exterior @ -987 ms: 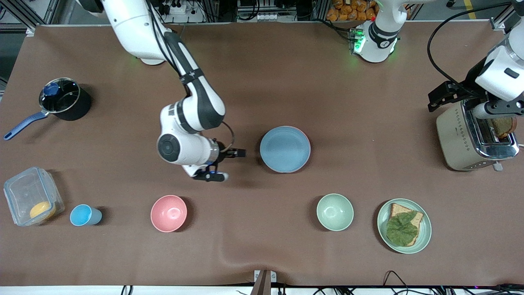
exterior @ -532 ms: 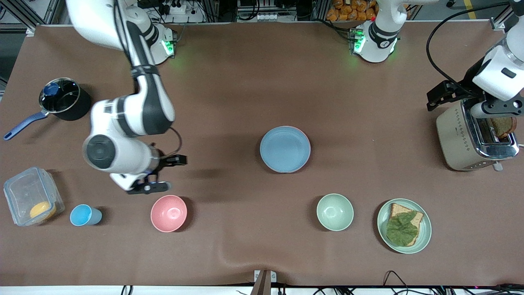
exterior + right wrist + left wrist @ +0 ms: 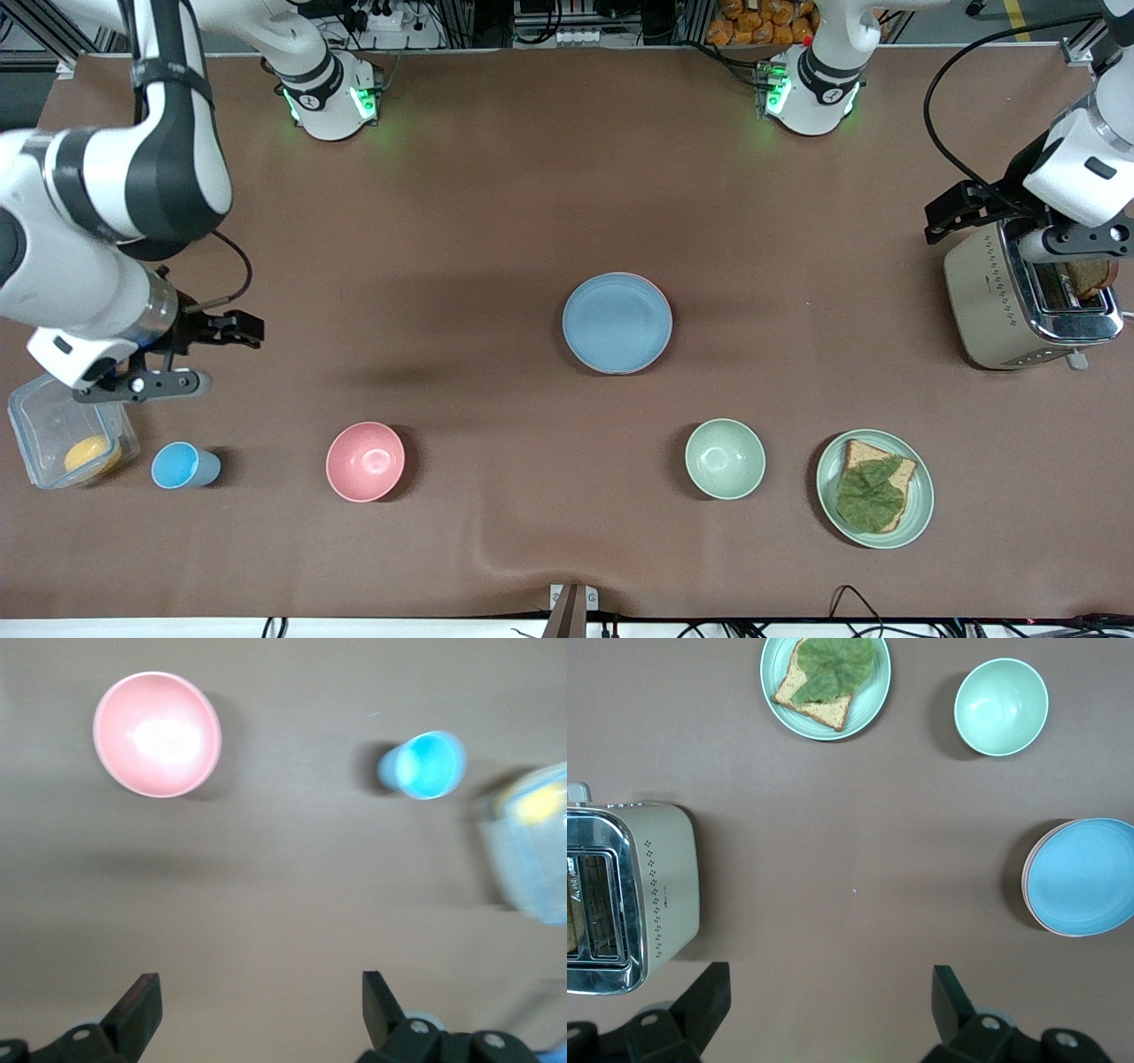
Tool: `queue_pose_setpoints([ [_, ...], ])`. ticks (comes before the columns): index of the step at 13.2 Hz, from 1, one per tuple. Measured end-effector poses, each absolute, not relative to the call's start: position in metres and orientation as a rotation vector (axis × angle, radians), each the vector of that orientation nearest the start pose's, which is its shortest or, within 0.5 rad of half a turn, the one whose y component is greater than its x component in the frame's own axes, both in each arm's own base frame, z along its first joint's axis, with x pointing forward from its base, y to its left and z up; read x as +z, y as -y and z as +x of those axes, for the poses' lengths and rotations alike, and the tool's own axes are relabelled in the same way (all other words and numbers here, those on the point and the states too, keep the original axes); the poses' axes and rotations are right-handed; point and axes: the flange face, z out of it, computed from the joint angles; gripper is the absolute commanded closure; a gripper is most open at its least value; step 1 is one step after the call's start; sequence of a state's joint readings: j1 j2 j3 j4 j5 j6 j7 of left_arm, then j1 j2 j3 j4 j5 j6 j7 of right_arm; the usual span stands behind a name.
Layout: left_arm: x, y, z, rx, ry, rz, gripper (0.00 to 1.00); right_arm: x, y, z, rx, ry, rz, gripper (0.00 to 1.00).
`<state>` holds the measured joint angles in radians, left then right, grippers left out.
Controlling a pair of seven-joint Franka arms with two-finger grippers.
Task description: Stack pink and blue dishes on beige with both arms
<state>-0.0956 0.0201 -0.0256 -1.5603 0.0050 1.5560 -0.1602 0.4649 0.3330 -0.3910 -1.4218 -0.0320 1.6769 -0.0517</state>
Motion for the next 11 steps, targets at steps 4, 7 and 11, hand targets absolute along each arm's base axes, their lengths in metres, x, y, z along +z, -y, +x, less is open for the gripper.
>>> queue_pose_setpoints([
  [4, 0.619, 0.054, 0.558, 0.030, 0.096, -3.134, 0.00, 0.568, -0.030, 0.623, 0.001, 0.134, -3.223, 0.00],
  [7, 0.619, 0.053, 0.559, 0.027, 0.100, -3.134, 0.00, 0.591, 0.045, 0.592, -0.045, 0.081, -3.131, 0.00],
  [11, 0.621, 0.052, 0.559, 0.022, 0.102, -3.135, 0.00, 0.611, 0.080, 0.568, -0.127, 0.026, -3.112, 0.00],
])
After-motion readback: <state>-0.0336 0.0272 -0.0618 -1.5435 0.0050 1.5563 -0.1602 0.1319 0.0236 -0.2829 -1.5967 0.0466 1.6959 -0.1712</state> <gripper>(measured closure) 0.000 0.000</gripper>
